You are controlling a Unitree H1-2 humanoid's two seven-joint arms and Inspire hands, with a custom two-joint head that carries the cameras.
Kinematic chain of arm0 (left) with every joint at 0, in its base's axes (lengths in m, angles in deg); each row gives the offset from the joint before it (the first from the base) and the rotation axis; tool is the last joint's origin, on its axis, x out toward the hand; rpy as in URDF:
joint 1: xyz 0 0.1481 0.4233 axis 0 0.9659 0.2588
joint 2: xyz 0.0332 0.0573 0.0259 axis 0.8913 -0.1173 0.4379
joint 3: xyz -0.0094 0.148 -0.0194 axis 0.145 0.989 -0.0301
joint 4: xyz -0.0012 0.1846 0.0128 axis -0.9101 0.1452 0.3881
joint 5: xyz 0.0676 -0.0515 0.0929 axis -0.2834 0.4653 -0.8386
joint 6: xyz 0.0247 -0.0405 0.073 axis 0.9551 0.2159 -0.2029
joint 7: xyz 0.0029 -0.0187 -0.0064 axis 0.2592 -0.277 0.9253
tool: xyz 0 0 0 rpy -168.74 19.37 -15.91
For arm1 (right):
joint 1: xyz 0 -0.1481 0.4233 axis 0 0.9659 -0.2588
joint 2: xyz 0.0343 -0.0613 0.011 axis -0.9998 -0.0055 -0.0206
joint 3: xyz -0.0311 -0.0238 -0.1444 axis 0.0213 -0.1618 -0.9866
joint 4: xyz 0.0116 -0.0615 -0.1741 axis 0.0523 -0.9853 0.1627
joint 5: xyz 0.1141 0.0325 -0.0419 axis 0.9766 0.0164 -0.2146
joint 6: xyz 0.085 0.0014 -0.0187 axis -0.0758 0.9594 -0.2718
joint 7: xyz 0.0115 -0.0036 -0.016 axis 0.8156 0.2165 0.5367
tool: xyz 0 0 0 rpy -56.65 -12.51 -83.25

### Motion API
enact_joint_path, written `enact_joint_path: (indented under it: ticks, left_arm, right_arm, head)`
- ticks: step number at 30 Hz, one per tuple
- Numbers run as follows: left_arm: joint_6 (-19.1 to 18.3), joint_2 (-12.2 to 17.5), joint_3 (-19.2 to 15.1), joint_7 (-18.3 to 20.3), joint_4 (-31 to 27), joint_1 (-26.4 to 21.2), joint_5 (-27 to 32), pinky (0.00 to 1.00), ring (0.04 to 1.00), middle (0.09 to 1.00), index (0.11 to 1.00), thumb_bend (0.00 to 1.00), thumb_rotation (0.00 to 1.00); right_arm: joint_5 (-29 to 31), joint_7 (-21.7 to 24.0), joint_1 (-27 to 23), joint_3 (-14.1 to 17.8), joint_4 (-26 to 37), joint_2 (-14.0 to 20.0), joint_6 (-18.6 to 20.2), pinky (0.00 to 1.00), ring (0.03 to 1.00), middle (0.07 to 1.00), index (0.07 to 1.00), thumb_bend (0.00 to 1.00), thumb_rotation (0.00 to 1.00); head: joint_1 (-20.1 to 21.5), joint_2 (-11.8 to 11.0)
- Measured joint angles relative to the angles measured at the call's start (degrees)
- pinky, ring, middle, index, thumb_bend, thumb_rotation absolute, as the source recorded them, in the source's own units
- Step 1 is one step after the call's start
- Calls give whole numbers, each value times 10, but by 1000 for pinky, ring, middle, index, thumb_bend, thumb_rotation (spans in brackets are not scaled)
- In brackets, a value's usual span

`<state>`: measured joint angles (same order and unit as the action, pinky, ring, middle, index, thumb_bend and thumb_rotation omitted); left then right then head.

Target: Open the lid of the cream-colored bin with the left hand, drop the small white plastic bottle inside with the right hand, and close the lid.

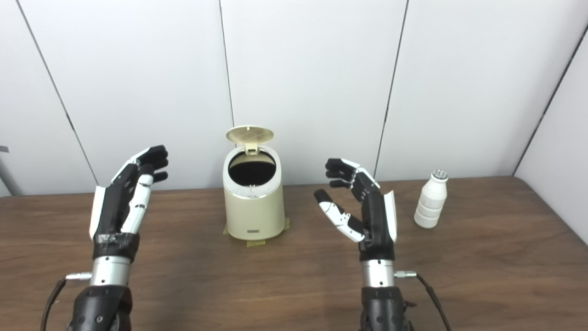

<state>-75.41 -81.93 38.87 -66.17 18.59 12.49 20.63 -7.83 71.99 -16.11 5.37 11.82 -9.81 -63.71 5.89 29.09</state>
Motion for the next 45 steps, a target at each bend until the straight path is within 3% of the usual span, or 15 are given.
enact_joint_path:
  ticks: [3,7,10,14,18,19,20,25,32,39,40,41,45]
  left_arm:
    - [0,2,-2,10,-7,16,9,839,853,836,812,234,744]
    - [8,-1,-2,12,-8,28,13,834,850,840,815,248,743]
    - [10,-2,-2,12,-8,37,12,825,852,844,819,253,749]
    - [12,-3,-4,9,-8,47,11,817,848,840,817,239,727]
    - [23,-10,-8,8,-8,48,12,796,837,829,805,234,679]
    - [28,-11,-9,8,-8,48,13,798,840,832,806,236,672]
    - [31,-12,-11,8,-8,48,13,797,840,833,806,245,669]
    - [32,-11,-20,9,-8,48,20,803,846,839,813,289,675]
    - [32,-17,-24,12,-8,48,46,793,831,827,799,307,701]
    - [32,-18,-24,13,-8,45,51,793,836,829,802,318,691]
    - [32,-18,-24,13,-8,45,51,793,835,830,803,325,685]
    - [32,-18,-24,13,-8,45,52,794,835,830,804,327,681]
    - [31,-18,-23,14,-11,45,53,799,835,832,807,338,665]
  right_arm:
    - [-19,6,-24,3,30,16,31,523,642,676,671,532,293]
    - [-12,29,-65,11,84,36,103,505,653,700,698,630,339]
    - [3,53,-95,23,99,69,135,571,700,730,724,707,348]
    - [17,65,-117,54,79,128,142,653,741,760,754,773,303]
    - [39,63,-132,87,-6,175,132,678,758,771,759,816,290]
    - [47,62,-136,95,-32,183,125,638,734,770,756,828,280]
    - [58,61,-139,103,-57,189,120,650,743,772,762,802,249]
    - [61,38,-149,117,-76,197,119,590,700,721,727,798,238]
    - [43,-13,-170,147,-92,217,120,662,747,753,758,794,225]
    - [45,-39,-123,163,-103,214,135,646,744,771,778,828,267]
    - [43,-41,-116,164,-103,214,136,505,624,775,774,841,261]
    - [41,-42,-109,165,-103,214,137,434,557,776,773,845,255]
    - [39,-45,-96,166,-99,214,138,273,366,798,787,802,219]
  head:
    - [4,-1]
    - [-1,-2]
    - [-5,-2]
    - [4,-3]
    - [11,-3]
    - [12,-3]
    - [13,-2]
    - [19,1]
    - [29,-2]
    - [28,-3]
    - [29,-3]
    - [29,-3]
    - [31,-2]
